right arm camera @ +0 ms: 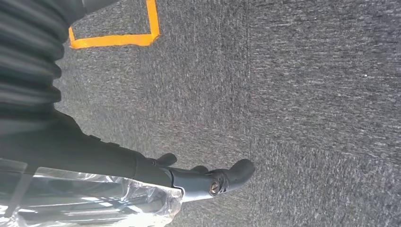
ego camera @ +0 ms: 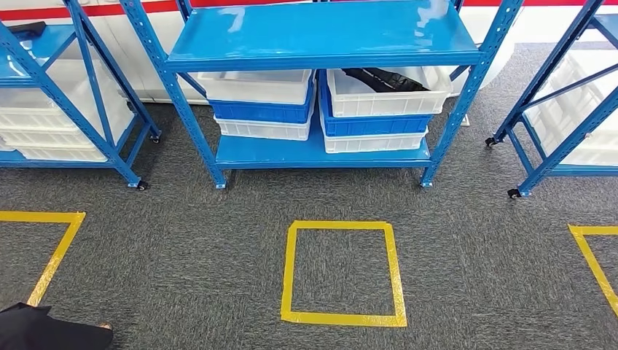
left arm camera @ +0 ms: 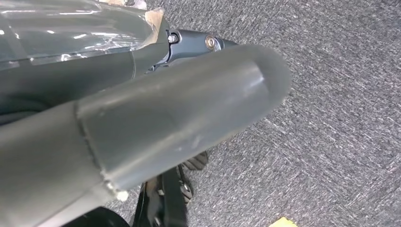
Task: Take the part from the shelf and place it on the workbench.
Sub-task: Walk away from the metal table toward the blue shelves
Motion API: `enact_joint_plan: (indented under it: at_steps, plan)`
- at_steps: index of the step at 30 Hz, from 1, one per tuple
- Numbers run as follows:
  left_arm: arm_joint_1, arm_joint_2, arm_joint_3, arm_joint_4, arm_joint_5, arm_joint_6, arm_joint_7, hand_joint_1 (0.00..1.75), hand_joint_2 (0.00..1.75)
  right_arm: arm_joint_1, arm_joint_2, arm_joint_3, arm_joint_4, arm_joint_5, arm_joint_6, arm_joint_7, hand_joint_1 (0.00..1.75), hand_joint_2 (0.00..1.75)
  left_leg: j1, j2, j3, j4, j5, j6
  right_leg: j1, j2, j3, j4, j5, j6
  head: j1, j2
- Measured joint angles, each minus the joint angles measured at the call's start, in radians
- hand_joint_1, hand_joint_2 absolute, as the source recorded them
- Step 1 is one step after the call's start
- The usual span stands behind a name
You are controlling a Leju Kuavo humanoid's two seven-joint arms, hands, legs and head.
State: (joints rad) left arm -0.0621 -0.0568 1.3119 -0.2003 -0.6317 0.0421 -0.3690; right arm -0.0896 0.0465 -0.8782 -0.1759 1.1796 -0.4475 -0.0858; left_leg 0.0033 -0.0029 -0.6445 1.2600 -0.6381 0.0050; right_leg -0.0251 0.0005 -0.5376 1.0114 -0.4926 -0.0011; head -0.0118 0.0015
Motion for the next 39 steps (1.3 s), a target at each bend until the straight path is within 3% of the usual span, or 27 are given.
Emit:
enact_joint_plan:
  at_steps: [1, 2, 3, 5, 7, 10, 12, 14, 16, 17, 18, 20, 22, 24, 26, 28, 30, 31, 32, 33, 35, 36, 37, 39]
  plan:
    - [0.0, 0.0, 0.0, 0.0, 0.0, 0.0, 0.0, 0.0, 0.0, 0.001, 0.0, -0.001, 0.0, 0.0, 0.0, 0.0, 0.0, 1.75, 0.001, 0.0, -0.032, 0.035, 0.004, 0.001, 0.001, 0.0, 0.006, 0.0, -0.005, -0.001, 0.0, 0.0]
    - [0.001, 0.0, 0.0, 0.0, 0.0, 0.0, 0.0, 0.0, 0.0, 0.002, 0.0, -0.002, 0.0, 0.0, 0.0, 0.0, 0.0, 1.75, 0.001, 0.0, -0.042, 0.027, 0.032, 0.004, 0.002, 0.001, 0.012, 0.0, -0.011, -0.001, 0.0, 0.0]
    - [0.001, 0.0, 0.0, 0.0, 0.0, 0.0, 0.0, 0.0, 0.0, 0.003, 0.0, -0.003, 0.0, 0.0, 0.0, 0.0, 0.0, 1.75, 0.0, 0.0, -0.032, -0.02, 0.075, 0.01, 0.004, 0.001, 0.02, -0.001, -0.017, 0.0, 0.0, 0.0]
    - [0.0, 0.002, 0.0, 0.0, 0.0, 0.0, 0.0, 0.0, 0.0, 0.002, 0.003, -0.003, 0.0, 0.0, 0.0, 0.0, 0.0, 1.75, -0.007, 0.001, 0.023, -0.164, 0.161, 0.032, 0.007, 0.002, 0.036, -0.006, -0.029, 0.002, 0.001, 0.0]
    - [-0.003, 0.004, -0.001, 0.0, -0.001, 0.0, 0.0, 0.0, 0.0, 0.001, 0.007, -0.004, 0.0, -0.001, -0.001, -0.001, 0.0, 1.75, -0.017, 0.004, 0.058, -0.245, 0.186, 0.047, 0.007, 0.002, 0.049, -0.013, -0.039, 0.009, 0.001, 0.0]
    - [-0.004, 0.008, -0.002, 0.0, -0.007, 0.001, 0.0, 0.0, 0.0, -0.002, 0.008, -0.004, -0.001, -0.002, -0.001, -0.001, 0.0, 1.75, -0.021, 0.002, 0.078, -0.273, 0.184, 0.055, 0.007, -0.001, 0.063, -0.025, -0.044, 0.025, -0.002, 0.0]
    - [-0.002, 0.007, -0.003, 0.0, -0.008, 0.001, 0.0, 0.0, 0.0, -0.003, 0.009, -0.005, -0.001, -0.002, -0.002, -0.002, 0.0, 1.75, -0.016, 0.0, 0.107, -0.305, 0.194, 0.064, 0.013, -0.003, 0.05, 0.017, -0.063, 0.026, 0.0, 0.0]
    - [-0.002, 0.003, -0.003, 0.0, -0.008, 0.001, 0.0, 0.0, 0.0, -0.001, 0.007, -0.005, -0.002, -0.002, -0.002, -0.002, 0.0, 1.75, -0.013, 0.0, 0.126, -0.319, 0.195, 0.068, 0.013, -0.002, -0.018, 0.139, -0.106, 0.02, 0.003, 0.0]
    - [-0.001, 0.001, -0.003, 0.0, -0.009, 0.001, 0.0, 0.0, 0.0, 0.002, 0.005, -0.005, -0.002, -0.002, -0.002, -0.001, 0.0, 1.75, -0.013, -0.001, 0.136, -0.317, 0.183, 0.066, 0.011, -0.002, -0.093, 0.242, -0.129, 0.025, 0.005, 0.0]
    - [0.0, -0.001, -0.003, 0.0, -0.009, 0.0, 0.0, 0.0, 0.0, 0.004, 0.004, -0.006, -0.002, -0.002, -0.002, 0.0, 0.0, 1.75, -0.012, -0.003, 0.143, -0.316, 0.176, 0.064, 0.01, -0.002, -0.109, 0.246, -0.116, 0.034, 0.006, 0.0]
    - [0.0, -0.002, -0.003, 0.0, -0.009, 0.0, 0.0, 0.0, 0.0, 0.005, 0.003, -0.006, -0.002, -0.003, -0.002, 0.0, 0.0, 1.75, -0.011, -0.004, 0.151, -0.313, 0.167, 0.061, 0.008, -0.002, -0.104, 0.209, -0.086, 0.046, 0.007, 0.0]
    - [0.002, -0.003, -0.003, 0.0, -0.009, -0.004, 0.0, 0.0, 0.0, 0.006, 0.002, -0.007, -0.002, -0.005, -0.002, 0.001, 0.0, 1.75, -0.01, -0.005, 0.167, -0.305, 0.145, 0.05, 0.001, -0.004, -0.059, 0.076, -0.01, 0.067, 0.01, 0.0]
    - [0.001, -0.002, -0.004, 0.0, -0.012, -0.009, -0.001, 0.0, 0.0, 0.005, 0.002, -0.01, -0.002, -0.009, -0.001, 0.001, 0.0, 1.75, -0.014, -0.005, 0.174, -0.295, 0.12, 0.039, -0.001, -0.007, -0.022, -0.001, 0.028, 0.059, 0.011, 0.0]
    - [-0.002, 0.001, -0.005, 0.0, -0.017, -0.012, -0.002, 0.0, 0.0, 0.005, 0.003, -0.013, -0.002, -0.015, -0.001, 0.0, 0.0, 1.75, -0.015, -0.004, 0.176, -0.29, 0.107, 0.035, 0.0, -0.006, -0.015, -0.004, 0.027, 0.036, 0.01, 0.0]
    - [-0.004, 0.003, -0.007, 0.0, -0.02, -0.012, -0.003, 0.0, 0.0, 0.006, 0.004, -0.016, -0.002, -0.019, -0.001, -0.001, 0.0, 1.75, -0.011, -0.003, 0.171, -0.273, 0.096, 0.028, -0.002, -0.003, -0.013, -0.005, 0.024, 0.024, 0.007, 0.0]
    - [-0.006, 0.004, -0.008, 0.0, -0.022, -0.012, -0.003, 0.0, 0.0, 0.006, 0.005, -0.018, -0.002, -0.02, -0.001, -0.002, 0.0, 1.75, -0.006, -0.001, 0.125, -0.188, 0.057, 0.015, -0.004, -0.002, -0.007, -0.006, 0.019, 0.013, 0.004, 0.0]
    - [-0.006, 0.004, -0.01, 0.0, -0.025, -0.012, -0.003, 0.0, 0.0, 0.007, 0.004, -0.019, -0.002, -0.02, -0.001, -0.003, 0.0, 1.75, -0.001, 0.0, 0.035, -0.044, 0.008, 0.007, -0.003, -0.002, -0.002, -0.006, 0.011, 0.005, 0.002, 0.0]
    - [-0.005, 0.004, -0.012, 0.0, -0.026, -0.012, -0.003, 0.0, 0.0, 0.008, 0.004, -0.02, -0.002, -0.02, -0.001, -0.003, 0.0, 1.75, 0.0, 0.0, -0.007, 0.01, 0.001, 0.006, -0.003, -0.002, 0.002, -0.006, 0.007, 0.002, 0.002, 0.0]
    - [-0.005, 0.004, -0.013, 0.0, -0.027, -0.012, -0.003, 0.0, 0.0, 0.009, 0.004, -0.02, -0.002, -0.02, -0.001, -0.003, 0.0, 1.75, 0.001, 0.0, -0.032, 0.029, 0.014, 0.008, -0.002, -0.001, 0.007, -0.006, 0.002, 0.001, 0.002, 0.0]
    - [-0.005, 0.004, -0.014, 0.0, -0.028, -0.012, -0.003, 0.0, 0.0, 0.01, 0.004, -0.02, -0.002, -0.02, -0.001, -0.003, 0.0, 1.75, 0.001, 0.0, -0.037, 0.007, 0.048, 0.012, -0.002, -0.001, 0.014, -0.006, -0.003, 0.002, 0.002, 0.0]
    - [-0.005, 0.007, -0.015, 0.0, -0.03, -0.012, -0.003, 0.0, 0.0, 0.011, 0.005, -0.02, -0.002, -0.021, -0.001, -0.003, 0.0, 1.75, -0.003, 0.001, 0.007, -0.127, 0.141, 0.03, 0.0, 0.0, 0.027, -0.009, -0.014, 0.003, 0.002, 0.0]
    - [-0.005, 0.008, -0.016, 0.0, -0.031, -0.012, -0.003, 0.0, 0.0, 0.01, 0.006, -0.02, -0.002, -0.021, -0.001, -0.003, 0.0, 1.75, -0.006, 0.002, 0.032, -0.19, 0.172, 0.038, 0.002, 0.001, 0.033, -0.011, -0.02, 0.006, 0.002, 0.0]
    - [-0.007, 0.01, -0.017, 0.0, -0.032, -0.012, -0.003, 0.0, 0.0, 0.009, 0.007, -0.02, -0.002, -0.022, 0.0, -0.003, 0.0, 1.75, -0.009, 0.003, 0.05, -0.234, 0.186, 0.043, 0.004, 0.001, 0.037, -0.013, -0.026, 0.01, 0.001, 0.0]
    - [-0.008, 0.013, -0.02, 0.0, -0.033, -0.012, -0.003, 0.0, 0.0, 0.008, 0.008, -0.02, -0.002, -0.023, 0.0, -0.003, 0.0, 1.75, -0.016, 0.004, 0.059, -0.255, 0.18, 0.045, 0.005, 0.001, 0.044, -0.02, -0.034, 0.021, 0.0, 0.0]
